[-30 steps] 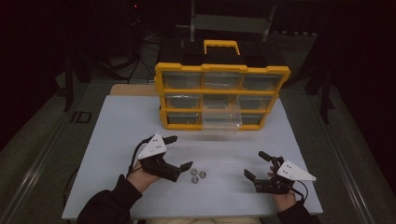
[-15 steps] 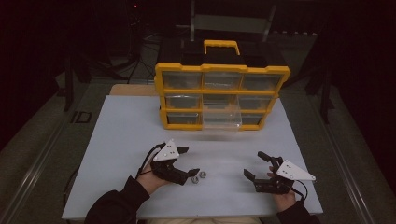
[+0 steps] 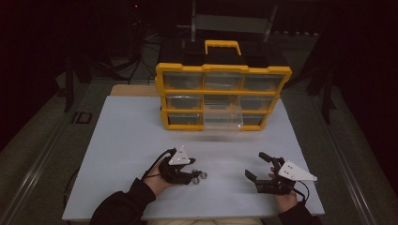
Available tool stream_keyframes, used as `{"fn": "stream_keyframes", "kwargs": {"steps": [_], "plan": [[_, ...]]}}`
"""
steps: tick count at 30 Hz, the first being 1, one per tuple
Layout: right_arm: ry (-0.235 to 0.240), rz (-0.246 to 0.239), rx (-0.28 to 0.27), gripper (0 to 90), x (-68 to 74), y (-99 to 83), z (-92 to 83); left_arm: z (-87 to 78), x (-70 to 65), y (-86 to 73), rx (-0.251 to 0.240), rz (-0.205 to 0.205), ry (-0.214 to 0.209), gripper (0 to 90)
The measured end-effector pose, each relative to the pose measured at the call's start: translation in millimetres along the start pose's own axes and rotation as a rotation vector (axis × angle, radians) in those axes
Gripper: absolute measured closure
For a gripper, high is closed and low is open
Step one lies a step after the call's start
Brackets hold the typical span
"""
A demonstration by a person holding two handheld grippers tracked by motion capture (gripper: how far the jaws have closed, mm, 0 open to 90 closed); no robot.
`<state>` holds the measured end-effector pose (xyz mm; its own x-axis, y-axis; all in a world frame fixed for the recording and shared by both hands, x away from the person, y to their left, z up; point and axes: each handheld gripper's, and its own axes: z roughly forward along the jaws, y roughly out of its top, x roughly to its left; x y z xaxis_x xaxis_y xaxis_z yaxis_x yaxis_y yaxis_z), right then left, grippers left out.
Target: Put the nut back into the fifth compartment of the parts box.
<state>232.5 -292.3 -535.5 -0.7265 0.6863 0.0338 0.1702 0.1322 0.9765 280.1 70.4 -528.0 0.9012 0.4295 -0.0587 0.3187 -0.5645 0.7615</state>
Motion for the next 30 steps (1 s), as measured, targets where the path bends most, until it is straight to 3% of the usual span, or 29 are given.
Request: {"fn": "stream_keyframes", "kwargs": {"steps": [8,17,24,30], "plan": [[0.002,-0.001,0.001,13.0,-0.2,-0.2,0.2,10.4,3.3,-3.8,0.056,-0.007,-0.010,57.7],[0.001,0.001,0.001,13.1,-1.0,-0.4,0.0,18.3,5.9,-8.7,0.087,-0.014,-0.005,59.8],[0.001,0.002,0.002,13.1,-1.1,-0.5,0.0,23.1,4.4,-9.0,0.135,0.024,0.023,61.7],[0.000,0.004,0.004,13.1,-1.4,-0.8,0.3,23.1,5.1,-9.6,0.125,0.017,0.023,68.5]]}}
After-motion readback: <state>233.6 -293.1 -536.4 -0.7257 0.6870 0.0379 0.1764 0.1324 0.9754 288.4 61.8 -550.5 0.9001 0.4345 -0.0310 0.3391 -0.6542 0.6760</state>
